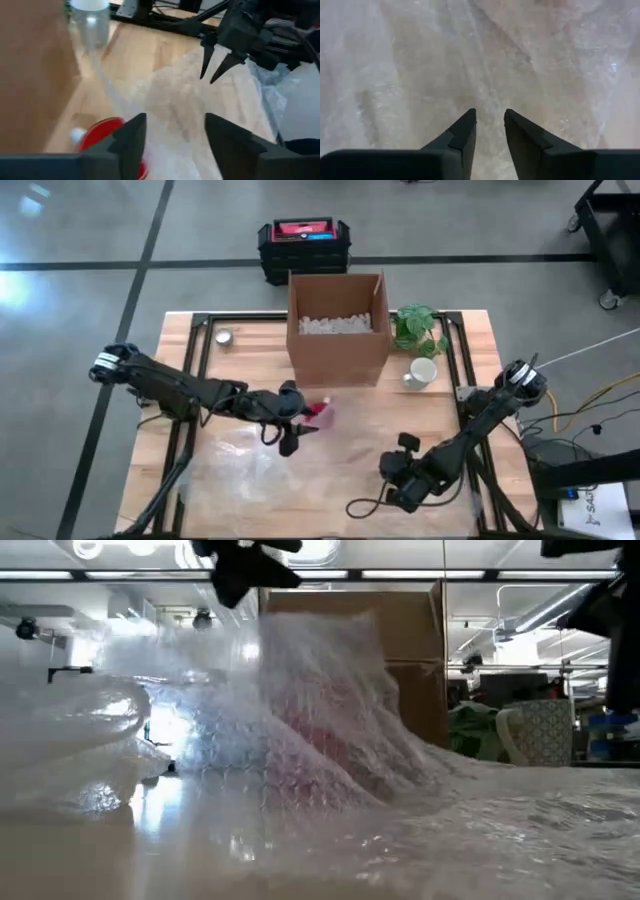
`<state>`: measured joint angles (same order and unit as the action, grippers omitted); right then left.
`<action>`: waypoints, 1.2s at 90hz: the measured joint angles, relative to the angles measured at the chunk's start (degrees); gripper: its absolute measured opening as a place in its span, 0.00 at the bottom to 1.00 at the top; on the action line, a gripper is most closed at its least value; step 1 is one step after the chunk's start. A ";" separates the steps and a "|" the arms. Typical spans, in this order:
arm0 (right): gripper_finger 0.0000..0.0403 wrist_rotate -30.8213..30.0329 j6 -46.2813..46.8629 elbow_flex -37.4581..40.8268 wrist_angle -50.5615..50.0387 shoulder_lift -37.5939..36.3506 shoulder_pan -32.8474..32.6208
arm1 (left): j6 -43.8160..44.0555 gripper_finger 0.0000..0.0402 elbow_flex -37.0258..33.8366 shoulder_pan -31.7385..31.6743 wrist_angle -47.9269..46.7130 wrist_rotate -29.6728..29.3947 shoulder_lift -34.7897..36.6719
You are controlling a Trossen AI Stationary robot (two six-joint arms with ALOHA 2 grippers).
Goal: Wrap mug
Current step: Wrap the orange mug with the right transparent bubble wrap
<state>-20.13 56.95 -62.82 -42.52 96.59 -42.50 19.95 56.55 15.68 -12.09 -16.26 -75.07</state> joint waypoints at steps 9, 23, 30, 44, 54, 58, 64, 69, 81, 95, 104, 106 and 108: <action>0.32 3.03 1.66 1.09 0.08 0.00 -0.74 | 1.17 0.58 0.00 0.06 -9.57 -7.99 3.03; 0.37 3.86 6.54 1.93 1.57 -0.04 -4.08 | 5.97 0.56 -0.02 -1.53 -16.47 -13.88 3.01; 0.39 3.77 7.25 2.21 3.38 0.09 -5.76 | 6.22 0.54 -0.04 -1.95 -16.44 -14.38 1.69; 0.38 1.79 9.05 3.72 5.97 2.45 -7.26 | 6.09 0.48 -0.07 -2.14 -15.35 -14.33 -1.99; 0.35 6.99 9.90 4.43 6.26 4.02 -7.45 | 6.05 0.44 -0.13 -2.19 -14.63 -13.15 -4.54; 0.34 9.51 10.91 4.64 6.27 4.18 -7.77 | 5.95 0.43 -0.13 -2.21 -13.89 -12.78 -5.29; 0.32 11.92 12.66 4.71 6.06 4.16 -8.41 | 5.85 0.41 -0.13 -2.21 -12.43 -12.42 -6.16; 0.30 12.87 14.11 4.71 5.80 4.00 -9.23 | 5.85 0.39 -0.13 -2.21 -11.25 -12.01 -6.85; 0.26 12.91 16.13 4.73 5.44 3.94 -10.95 | 5.83 0.37 -0.13 -2.70 -9.89 -11.63 -8.39; 0.23 12.34 16.46 4.73 5.39 3.94 -10.99 | 6.15 0.36 -0.13 -4.76 -8.80 -7.50 -10.51; 0.21 11.89 15.96 4.73 5.38 3.94 -10.99 | 6.54 0.37 -0.08 -6.48 -6.42 -1.98 -11.07; 0.21 11.65 15.96 4.73 5.38 3.94 -10.99 | 6.65 0.37 0.00 -6.82 -6.47 -1.27 -11.17; 0.21 11.38 15.96 4.73 5.40 3.94 -10.99 | 6.70 0.37 0.13 -7.13 -6.47 -0.74 -11.35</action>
<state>-8.75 72.90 -58.08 -37.12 100.53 -53.49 26.65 56.69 8.55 -18.56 -17.00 -86.41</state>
